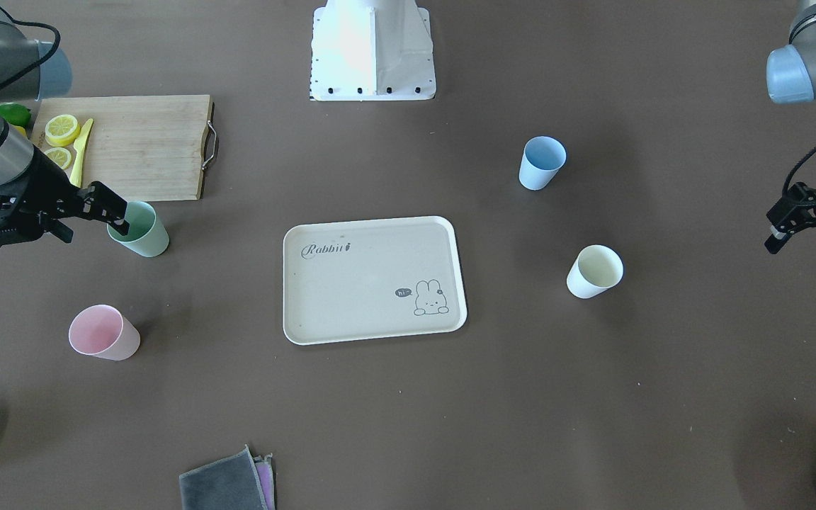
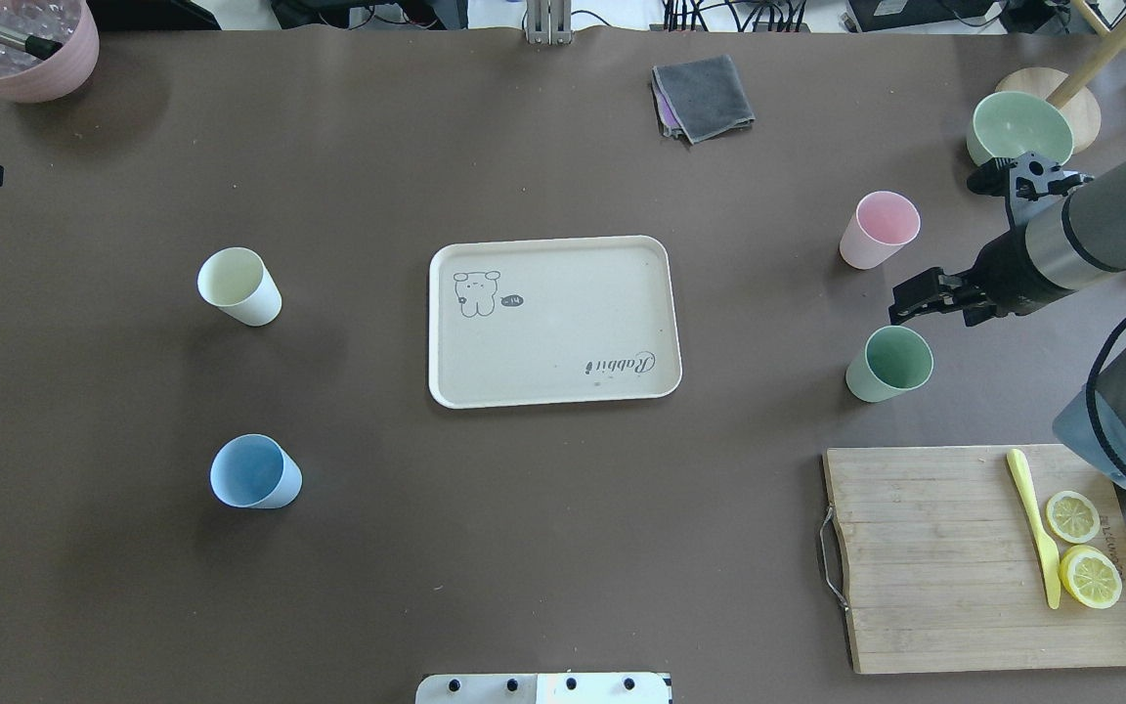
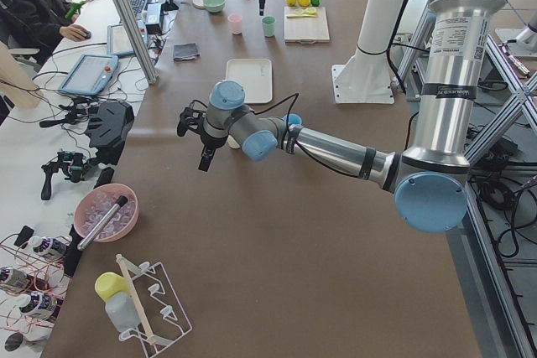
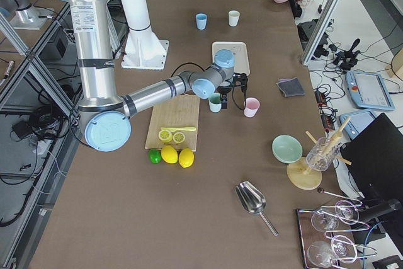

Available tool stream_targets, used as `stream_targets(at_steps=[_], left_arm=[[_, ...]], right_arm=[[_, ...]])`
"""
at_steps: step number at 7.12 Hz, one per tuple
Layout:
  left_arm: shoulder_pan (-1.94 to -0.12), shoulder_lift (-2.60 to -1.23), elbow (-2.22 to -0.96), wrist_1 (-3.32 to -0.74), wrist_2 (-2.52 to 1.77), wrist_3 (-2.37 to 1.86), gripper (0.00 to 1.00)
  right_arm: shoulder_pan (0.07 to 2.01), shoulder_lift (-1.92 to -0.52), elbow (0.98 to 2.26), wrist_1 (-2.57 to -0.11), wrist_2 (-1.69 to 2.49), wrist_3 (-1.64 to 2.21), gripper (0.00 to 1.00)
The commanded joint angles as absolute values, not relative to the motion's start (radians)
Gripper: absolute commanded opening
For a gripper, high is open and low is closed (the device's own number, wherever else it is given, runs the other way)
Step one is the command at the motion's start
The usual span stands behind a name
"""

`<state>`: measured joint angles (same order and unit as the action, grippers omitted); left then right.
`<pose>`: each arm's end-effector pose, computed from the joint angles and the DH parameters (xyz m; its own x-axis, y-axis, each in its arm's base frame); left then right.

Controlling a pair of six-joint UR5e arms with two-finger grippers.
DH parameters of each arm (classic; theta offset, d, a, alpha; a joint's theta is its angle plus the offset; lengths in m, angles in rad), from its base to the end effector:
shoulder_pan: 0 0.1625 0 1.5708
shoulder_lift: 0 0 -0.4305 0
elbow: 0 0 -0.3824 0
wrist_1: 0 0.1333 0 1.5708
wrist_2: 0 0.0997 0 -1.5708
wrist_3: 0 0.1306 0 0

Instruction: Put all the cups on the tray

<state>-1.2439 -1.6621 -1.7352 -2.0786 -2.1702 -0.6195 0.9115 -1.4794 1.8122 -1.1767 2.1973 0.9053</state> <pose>0.1220 -0.5455 0.5034 0.6693 0.1194 -0.7333 0.1924 0.9255 0.3263 -0.2893 -0.4659 0.4791 0.6080 -0.0320 0.7933 -0.0333 0.9973 0.0657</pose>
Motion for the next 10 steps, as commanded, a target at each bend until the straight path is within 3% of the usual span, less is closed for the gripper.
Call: stream_targets(at_steps=[1,3,4,6,7,10], left_arm=[[-1.244,-1.660,-1.736,-2.079,-2.172,-0.620,0.98],[-1.244,-1.661,-1.733,-2.079,-2.174,-0.620,0.98],[-1.244,-1.661,-1.735,-2.079,-2.174,-0.618,0.98],[-1.244,-1.664,-1.733,-2.079,-2.177,-0.618,0.98],[-1.244,-1.666,-1.733,-2.079,-2.177,-0.618,0.98],[-1.244,-1.666,-1.735,-2.077,-2.178,-0.617,0.98]], right_arm=[[0.896,-1.502,1.810,-1.174,2.203,0.908,1.00],[0.873,-1.517,1.807,-1.173,2.192,0.908,1.00],[0.862,-1.517,1.802,-1.173,2.191,0.910,0.91],[0.850,-1.517,1.798,-1.173,2.191,0.908,0.29],[0.842,-1.517,1.798,-1.173,2.191,0.905,0.04],[0.856,-1.502,1.808,-1.172,2.238,0.896,0.00]])
